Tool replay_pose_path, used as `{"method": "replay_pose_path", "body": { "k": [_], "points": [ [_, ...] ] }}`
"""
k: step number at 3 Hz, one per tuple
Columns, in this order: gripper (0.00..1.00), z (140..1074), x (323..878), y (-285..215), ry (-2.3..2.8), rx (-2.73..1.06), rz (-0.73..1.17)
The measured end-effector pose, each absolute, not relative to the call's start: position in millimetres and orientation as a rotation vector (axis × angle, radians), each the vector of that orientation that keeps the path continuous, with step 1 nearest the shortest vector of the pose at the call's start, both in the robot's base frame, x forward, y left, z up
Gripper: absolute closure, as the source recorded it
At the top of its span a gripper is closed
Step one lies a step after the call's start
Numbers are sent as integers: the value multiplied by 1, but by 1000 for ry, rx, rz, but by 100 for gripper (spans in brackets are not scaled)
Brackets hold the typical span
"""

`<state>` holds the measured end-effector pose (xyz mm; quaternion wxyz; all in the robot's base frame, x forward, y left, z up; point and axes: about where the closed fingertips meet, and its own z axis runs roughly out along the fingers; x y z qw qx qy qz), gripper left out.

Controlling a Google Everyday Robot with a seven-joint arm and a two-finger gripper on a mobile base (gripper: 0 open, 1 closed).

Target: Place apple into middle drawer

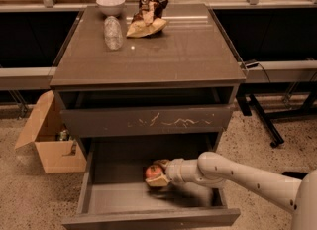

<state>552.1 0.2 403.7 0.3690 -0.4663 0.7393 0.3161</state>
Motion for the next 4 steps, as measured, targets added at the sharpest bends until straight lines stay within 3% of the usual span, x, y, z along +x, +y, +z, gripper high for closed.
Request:
{"method": "replay_pose_path", "body": {
  "k": [1, 2, 4],
  "points": [
    [4, 397, 554, -3, 1903, -1198, 814],
    [0, 397, 554, -3, 1903, -1198, 813],
    [0, 468, 527, -49, 1805, -1107, 736]
  ]
}}
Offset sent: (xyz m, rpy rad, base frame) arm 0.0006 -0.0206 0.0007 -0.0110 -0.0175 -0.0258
